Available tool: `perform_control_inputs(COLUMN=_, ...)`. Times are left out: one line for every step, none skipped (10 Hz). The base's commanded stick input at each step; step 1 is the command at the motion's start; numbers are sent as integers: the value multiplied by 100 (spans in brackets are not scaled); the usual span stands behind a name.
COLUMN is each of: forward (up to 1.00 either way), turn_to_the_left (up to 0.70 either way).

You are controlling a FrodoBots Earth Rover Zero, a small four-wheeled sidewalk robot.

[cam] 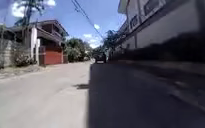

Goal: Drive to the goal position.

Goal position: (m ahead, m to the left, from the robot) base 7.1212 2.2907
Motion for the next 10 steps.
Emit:
perform_control_inputs(forward=100, turn_to_the_left=2)
perform_control_inputs(forward=100, turn_to_the_left=2)
perform_control_inputs(forward=100, turn_to_the_left=0)
perform_control_inputs(forward=100, turn_to_the_left=0)
perform_control_inputs(forward=100, turn_to_the_left=0)
perform_control_inputs(forward=100, turn_to_the_left=0)
perform_control_inputs(forward=100, turn_to_the_left=0)
perform_control_inputs(forward=100, turn_to_the_left=0)
perform_control_inputs(forward=100, turn_to_the_left=0)
perform_control_inputs(forward=100, turn_to_the_left=2)
